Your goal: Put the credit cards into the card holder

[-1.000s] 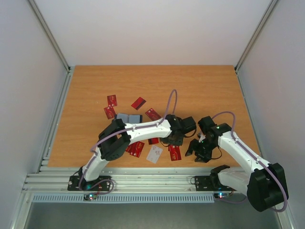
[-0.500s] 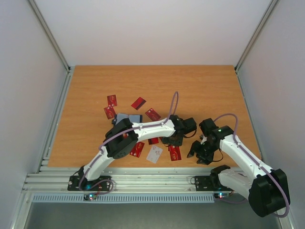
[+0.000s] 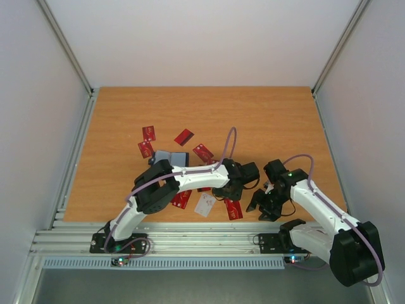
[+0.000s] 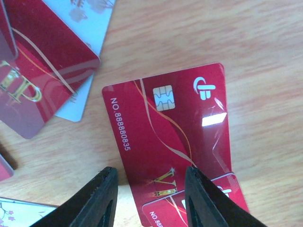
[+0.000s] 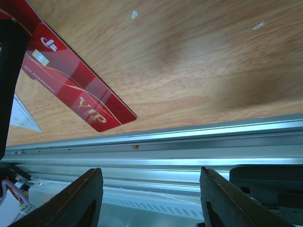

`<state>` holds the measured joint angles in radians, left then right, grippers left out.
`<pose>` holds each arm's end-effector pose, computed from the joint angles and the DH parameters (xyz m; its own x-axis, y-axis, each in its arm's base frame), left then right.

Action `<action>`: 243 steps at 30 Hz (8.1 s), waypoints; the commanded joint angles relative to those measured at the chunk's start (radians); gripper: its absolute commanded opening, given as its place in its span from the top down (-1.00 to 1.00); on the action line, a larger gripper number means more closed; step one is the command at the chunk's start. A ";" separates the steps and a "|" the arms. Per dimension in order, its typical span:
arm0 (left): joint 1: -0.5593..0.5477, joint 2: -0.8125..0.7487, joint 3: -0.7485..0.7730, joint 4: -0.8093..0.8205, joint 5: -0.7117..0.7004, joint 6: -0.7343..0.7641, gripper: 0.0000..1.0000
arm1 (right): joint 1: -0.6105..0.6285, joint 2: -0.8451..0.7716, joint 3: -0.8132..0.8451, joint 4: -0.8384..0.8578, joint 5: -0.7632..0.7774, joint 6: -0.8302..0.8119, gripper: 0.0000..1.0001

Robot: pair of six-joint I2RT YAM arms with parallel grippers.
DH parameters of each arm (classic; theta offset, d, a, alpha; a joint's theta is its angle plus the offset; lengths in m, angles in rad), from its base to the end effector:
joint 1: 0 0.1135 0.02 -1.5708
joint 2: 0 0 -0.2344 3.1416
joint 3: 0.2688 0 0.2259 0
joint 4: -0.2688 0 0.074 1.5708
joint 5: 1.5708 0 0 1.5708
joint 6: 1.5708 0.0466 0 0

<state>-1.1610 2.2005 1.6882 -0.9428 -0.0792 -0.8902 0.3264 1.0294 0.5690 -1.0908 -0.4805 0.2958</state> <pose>0.1592 -0.3573 0.1288 -0.9568 0.2581 -0.1337 0.2655 0.9633 -0.0403 0.1098 0.0599 0.1561 -0.9913 -0.0626 0.1160 -0.0041 0.8941 0.4478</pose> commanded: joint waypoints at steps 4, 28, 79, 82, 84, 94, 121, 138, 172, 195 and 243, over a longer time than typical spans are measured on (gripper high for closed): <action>-0.038 0.016 -0.046 -0.002 0.074 0.016 0.17 | 0.000 0.049 -0.058 0.065 -0.084 -0.006 -0.15; -0.045 -0.108 -0.065 -0.003 0.010 0.096 0.17 | 0.000 0.195 -0.183 0.303 -0.270 -0.005 -0.37; -0.045 -0.154 -0.328 0.225 0.223 0.149 0.40 | 0.120 0.430 -0.346 0.857 -0.337 0.073 -0.31; -0.044 -0.156 -0.337 0.228 0.225 0.148 0.40 | 0.132 0.422 -0.343 0.830 -0.297 0.069 -0.30; -0.045 -0.159 -0.343 0.230 0.227 0.148 0.40 | 0.162 0.399 -0.317 0.757 -0.241 0.050 -0.29; -0.045 -0.193 -0.414 0.277 0.254 0.123 0.47 | 0.296 0.288 -0.292 0.620 -0.055 0.076 -0.32; -0.045 -0.235 -0.566 0.480 0.449 0.084 0.56 | 0.401 0.057 -0.229 0.659 0.077 0.144 -0.02; -0.045 -0.245 -0.607 0.582 0.487 0.031 0.61 | 0.403 -0.034 -0.189 0.621 0.041 0.105 0.07; -0.045 -0.237 -0.552 0.540 0.469 0.048 0.62 | 0.403 0.087 -0.077 0.554 0.078 0.004 0.91; 0.121 -0.838 -0.557 0.166 0.115 0.167 -0.52 | 0.399 -0.012 0.255 0.294 0.043 -0.080 0.97; 0.807 -0.953 -0.472 1.167 1.072 -0.216 0.39 | 0.135 0.381 0.824 1.182 -0.733 0.403 0.98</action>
<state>-0.3634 1.2514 1.1854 0.1726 0.9562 -1.1019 0.4847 1.4425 1.3735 0.0383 -1.1206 0.6811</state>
